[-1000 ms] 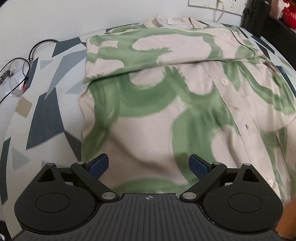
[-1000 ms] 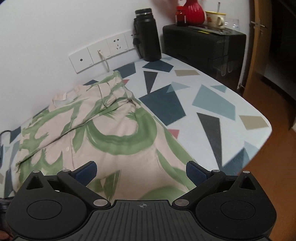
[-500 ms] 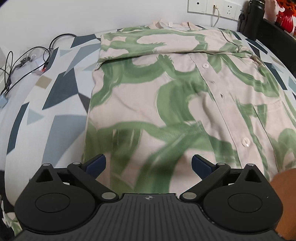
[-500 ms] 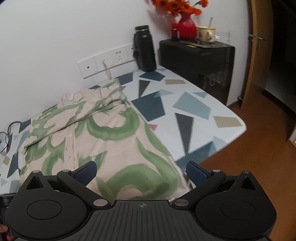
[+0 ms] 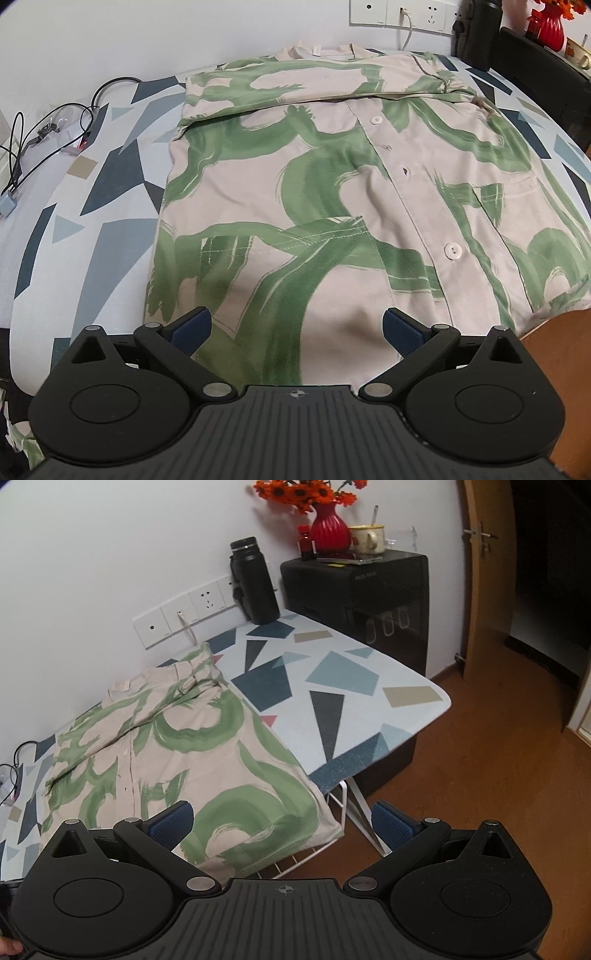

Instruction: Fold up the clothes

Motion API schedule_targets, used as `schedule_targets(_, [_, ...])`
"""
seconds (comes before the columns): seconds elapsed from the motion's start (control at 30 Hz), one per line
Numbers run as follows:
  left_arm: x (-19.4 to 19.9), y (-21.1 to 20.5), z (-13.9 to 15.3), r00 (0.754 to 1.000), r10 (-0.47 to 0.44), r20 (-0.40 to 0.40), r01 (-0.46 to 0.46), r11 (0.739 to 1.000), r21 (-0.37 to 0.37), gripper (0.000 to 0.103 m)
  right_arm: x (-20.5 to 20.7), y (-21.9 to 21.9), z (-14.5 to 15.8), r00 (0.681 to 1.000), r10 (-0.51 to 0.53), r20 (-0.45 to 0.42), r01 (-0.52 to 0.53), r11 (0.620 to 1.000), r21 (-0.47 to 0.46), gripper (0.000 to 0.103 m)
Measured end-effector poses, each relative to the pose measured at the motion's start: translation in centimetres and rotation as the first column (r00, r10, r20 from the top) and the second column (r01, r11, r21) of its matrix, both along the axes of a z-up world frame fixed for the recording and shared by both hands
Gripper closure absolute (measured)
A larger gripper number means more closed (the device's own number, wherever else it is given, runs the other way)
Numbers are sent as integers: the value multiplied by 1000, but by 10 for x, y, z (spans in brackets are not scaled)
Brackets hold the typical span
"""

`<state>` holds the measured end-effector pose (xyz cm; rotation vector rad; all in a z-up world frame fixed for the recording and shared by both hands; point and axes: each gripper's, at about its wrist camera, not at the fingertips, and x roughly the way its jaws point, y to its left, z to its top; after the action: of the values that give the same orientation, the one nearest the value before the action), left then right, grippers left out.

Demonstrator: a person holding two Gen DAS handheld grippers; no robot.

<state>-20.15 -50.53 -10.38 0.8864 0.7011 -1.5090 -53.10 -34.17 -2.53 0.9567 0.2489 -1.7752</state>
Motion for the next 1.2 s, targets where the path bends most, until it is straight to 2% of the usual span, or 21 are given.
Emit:
schedule_targets(0.3, [8,-24,0,1000,5,2,-5,1000,-8,2,2,-12,-3,1000,-18,11,18,1000,-2,1])
schedule_targets(0.63, [14,-74,-7,999,-31,28,30,999,16,2,14,-65,-4,999,-35,25,35,999,1,1])
schedule_targets(0.87, [16,-98,-16,996,-73,48,72,997,23,2,20,-94,-19,997,-62,37,61,998,28,1])
schedule_targets(1.2, [34,-115,-28,998,-68,7,67,995,69,1,38,-128,-25,997,-45,59,44,999,23,1])
